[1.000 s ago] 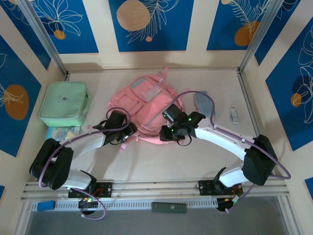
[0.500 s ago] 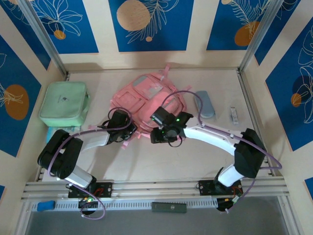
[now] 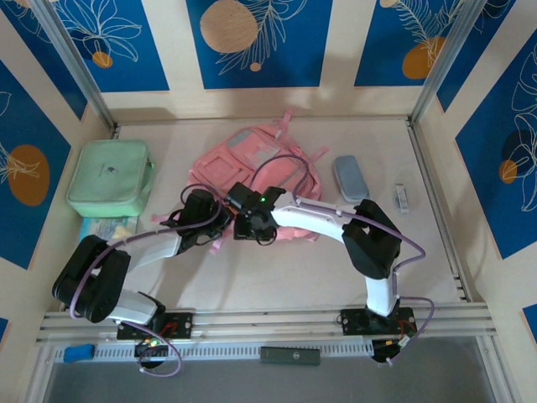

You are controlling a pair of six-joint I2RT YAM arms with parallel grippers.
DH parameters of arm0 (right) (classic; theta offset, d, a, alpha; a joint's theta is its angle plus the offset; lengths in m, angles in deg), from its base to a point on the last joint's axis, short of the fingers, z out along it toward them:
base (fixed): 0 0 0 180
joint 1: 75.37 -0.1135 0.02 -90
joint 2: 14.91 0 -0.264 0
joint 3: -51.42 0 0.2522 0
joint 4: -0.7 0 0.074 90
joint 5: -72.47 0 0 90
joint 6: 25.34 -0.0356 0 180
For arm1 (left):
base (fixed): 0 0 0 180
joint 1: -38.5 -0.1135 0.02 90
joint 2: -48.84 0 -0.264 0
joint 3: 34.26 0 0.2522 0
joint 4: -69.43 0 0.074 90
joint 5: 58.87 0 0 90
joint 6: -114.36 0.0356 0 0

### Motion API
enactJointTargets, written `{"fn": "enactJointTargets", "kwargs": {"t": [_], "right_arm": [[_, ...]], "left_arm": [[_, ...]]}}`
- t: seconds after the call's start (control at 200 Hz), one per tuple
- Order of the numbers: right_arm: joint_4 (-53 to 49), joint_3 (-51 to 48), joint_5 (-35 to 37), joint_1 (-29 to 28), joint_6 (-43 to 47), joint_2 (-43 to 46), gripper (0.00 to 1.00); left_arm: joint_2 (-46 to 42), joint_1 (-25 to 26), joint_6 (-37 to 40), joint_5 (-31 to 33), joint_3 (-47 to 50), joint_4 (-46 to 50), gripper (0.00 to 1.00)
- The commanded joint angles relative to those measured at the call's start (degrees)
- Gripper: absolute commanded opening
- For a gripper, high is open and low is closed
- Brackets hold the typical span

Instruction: Pack books, pencil case, and school supplies into a backpack

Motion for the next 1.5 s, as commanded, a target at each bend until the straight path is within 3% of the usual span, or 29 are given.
{"fn": "enactJointTargets", "kwargs": {"t": [0.0,0.31,0.48,0.685,0.875,1.18,1.335,1.491], "right_arm": [[1.1,2.4,1.2,0.7,-3.9,-0.6,0.52],[-3.1,0.9,8.8,2.4,-8.3,1.2,0.51],[-7.2,-3.7,12.9,1.4,-6.7,8.9,0.48],[-8.9,-5.3,11.9,-1.2,-2.0,15.6,0.44],[-7.9,0.0,8.0,-2.7,-2.6,10.3,0.45],[-2.5,5.5,1.8,-1.4,-1.5,2.4,0.34],[-6.3,8.9,5.3,-0.4,-3.5,-1.5,0.35],[-3.7,9.6,6.9,0.5,-2.5,-3.1,0.34]], "left_arm": [[-2.3,0.7,-1.5,-2.8,1.3,-7.0,0.0],[-7.4,1.1,-2.6,-2.2,1.9,-7.6,0.0],[-10.5,1.1,-0.6,-1.3,0.8,-3.8,0.0],[-11.6,1.2,0.1,-1.7,0.3,-3.5,0.0],[-12.1,1.6,0.3,-0.9,-0.4,-3.0,0.0],[-12.7,1.9,0.2,-0.9,-0.2,-3.4,0.0],[-13.0,2.1,-0.2,-1.1,-0.1,-3.7,0.0],[-13.3,2.2,-0.1,-1.2,-0.1,-4.1,0.0]]}}
